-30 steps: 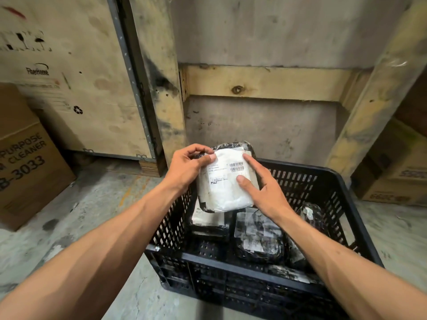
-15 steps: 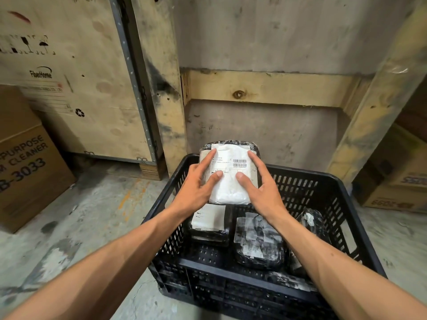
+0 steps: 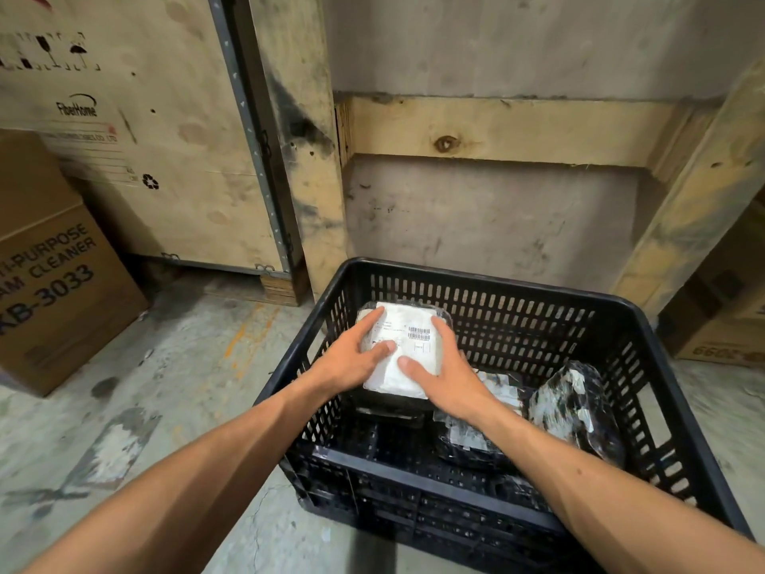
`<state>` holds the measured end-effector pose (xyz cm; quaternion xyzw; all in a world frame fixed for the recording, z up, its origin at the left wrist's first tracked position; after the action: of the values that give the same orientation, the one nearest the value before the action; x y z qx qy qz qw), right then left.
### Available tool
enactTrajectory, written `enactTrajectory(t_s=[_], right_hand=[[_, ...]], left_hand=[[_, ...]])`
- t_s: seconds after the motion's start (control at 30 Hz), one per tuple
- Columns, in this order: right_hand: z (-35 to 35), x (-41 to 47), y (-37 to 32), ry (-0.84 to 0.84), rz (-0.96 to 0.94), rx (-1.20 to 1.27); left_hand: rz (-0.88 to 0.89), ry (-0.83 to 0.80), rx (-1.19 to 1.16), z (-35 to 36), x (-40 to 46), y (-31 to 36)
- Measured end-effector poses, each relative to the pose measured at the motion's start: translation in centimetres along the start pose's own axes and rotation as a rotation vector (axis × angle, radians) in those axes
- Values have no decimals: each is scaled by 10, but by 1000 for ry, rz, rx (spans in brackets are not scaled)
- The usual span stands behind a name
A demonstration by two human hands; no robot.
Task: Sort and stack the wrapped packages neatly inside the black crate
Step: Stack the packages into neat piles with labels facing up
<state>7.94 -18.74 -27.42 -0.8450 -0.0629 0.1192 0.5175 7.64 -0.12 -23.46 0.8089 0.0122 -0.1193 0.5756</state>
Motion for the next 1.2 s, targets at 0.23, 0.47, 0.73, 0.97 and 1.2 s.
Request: enactTrajectory(t_s=[0.23,0.47,0.73,0.97,1.2], right_hand=[[12,22,5,-5,92,4],[28,43,18,-5,154,-12],[29,51,18,17,187,-46],[33,53,15,-1,220,-44],[22,50,9,-33,153,-48]], left_hand=[[-104,12,105,-3,28,-15],[-181,-43,172,-5,53,-35],[-255,14,178,-7,68,-39],[-290,-34,303,-9,71,-38],[-259,156,724,-6,66,-4]])
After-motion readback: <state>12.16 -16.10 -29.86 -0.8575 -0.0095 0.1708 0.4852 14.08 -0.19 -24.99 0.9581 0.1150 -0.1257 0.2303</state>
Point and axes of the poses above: each hand's wrist, its own x-axis towards the middle knuckle, its own z-axis out of the palm, y = z × x, the point moved 3 cm from there along x, towards the middle knuckle, and after that the axes turned 2 degrees about -x, right-handed, at the moved point
